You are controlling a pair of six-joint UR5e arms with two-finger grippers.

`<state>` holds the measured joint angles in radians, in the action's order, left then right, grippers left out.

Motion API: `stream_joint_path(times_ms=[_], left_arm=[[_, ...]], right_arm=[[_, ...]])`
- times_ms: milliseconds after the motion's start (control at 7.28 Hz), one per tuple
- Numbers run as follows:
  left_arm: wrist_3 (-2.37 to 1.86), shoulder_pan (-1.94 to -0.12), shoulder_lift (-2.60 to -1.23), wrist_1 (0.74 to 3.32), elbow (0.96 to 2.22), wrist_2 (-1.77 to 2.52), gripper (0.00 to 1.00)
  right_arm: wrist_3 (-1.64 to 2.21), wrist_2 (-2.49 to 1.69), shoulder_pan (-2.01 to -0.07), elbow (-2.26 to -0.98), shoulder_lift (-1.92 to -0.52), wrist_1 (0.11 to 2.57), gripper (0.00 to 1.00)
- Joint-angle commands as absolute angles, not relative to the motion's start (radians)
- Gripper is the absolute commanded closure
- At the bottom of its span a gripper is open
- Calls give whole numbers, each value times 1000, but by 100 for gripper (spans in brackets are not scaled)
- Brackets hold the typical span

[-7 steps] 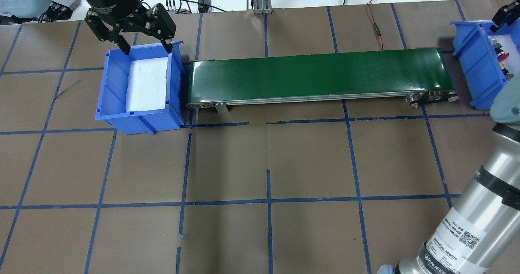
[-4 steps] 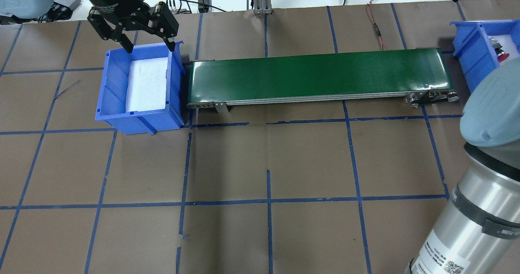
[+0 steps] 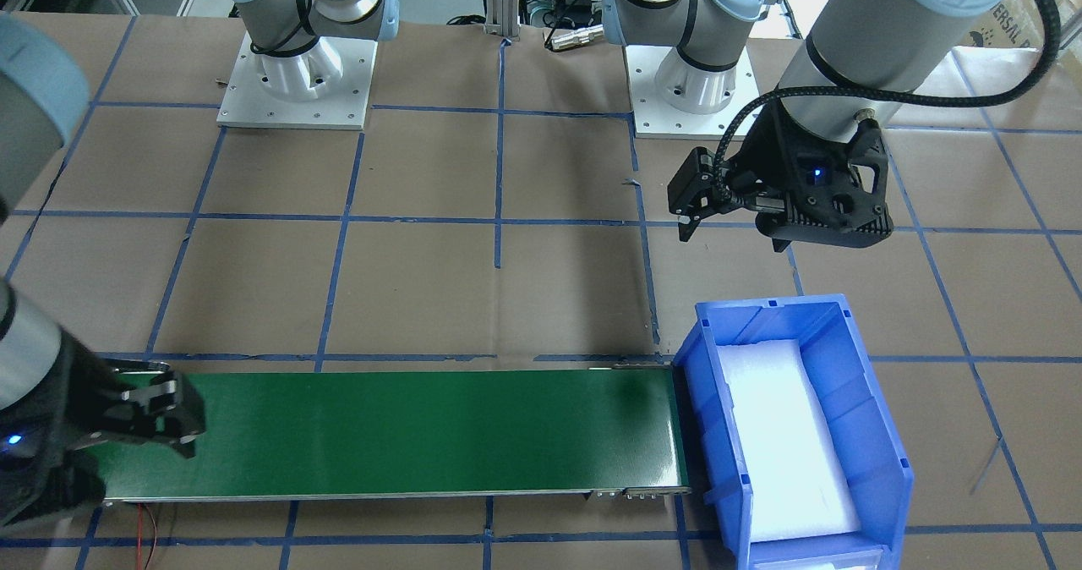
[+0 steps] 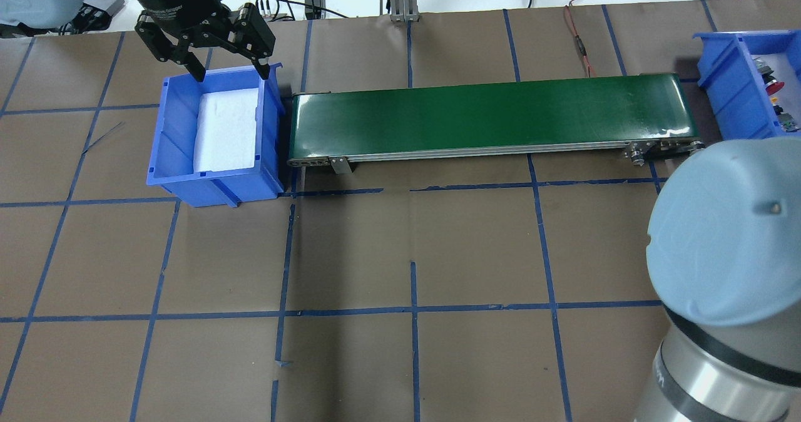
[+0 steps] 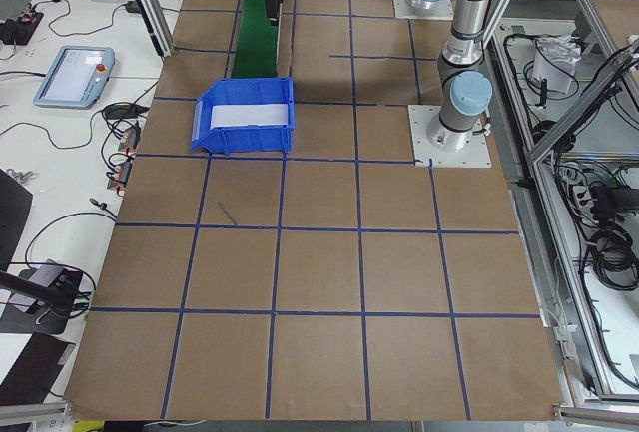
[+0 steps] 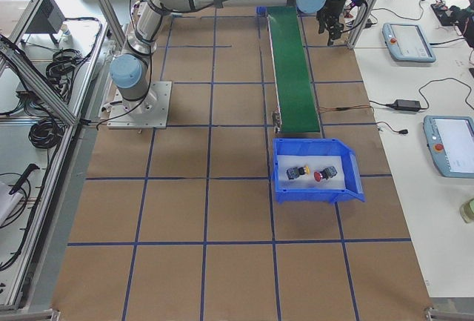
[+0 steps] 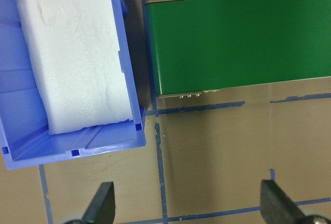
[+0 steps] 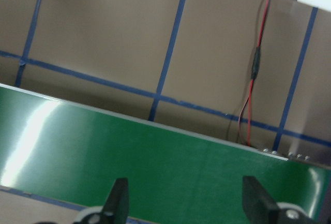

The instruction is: Transport two buttons from left to right

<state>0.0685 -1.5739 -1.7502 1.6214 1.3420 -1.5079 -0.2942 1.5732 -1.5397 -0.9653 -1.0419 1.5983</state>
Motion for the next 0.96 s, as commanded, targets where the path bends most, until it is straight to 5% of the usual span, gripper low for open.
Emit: stream_joint_path(times_ms=[0, 412, 824], left_arm=[[69, -1574, -1749, 1621, 1342, -1508, 0], [69, -1574, -1749, 1621, 1347, -1508, 0], [71, -1574, -1749, 1620, 1351, -1508, 0]], right_arm=[[-164, 1528, -1571, -1180, -1240, 1565, 0], [-54, 1536, -1571, -1385, -1454, 1453, 0], [-43, 1549, -1571, -1437, -1538, 1382, 0]])
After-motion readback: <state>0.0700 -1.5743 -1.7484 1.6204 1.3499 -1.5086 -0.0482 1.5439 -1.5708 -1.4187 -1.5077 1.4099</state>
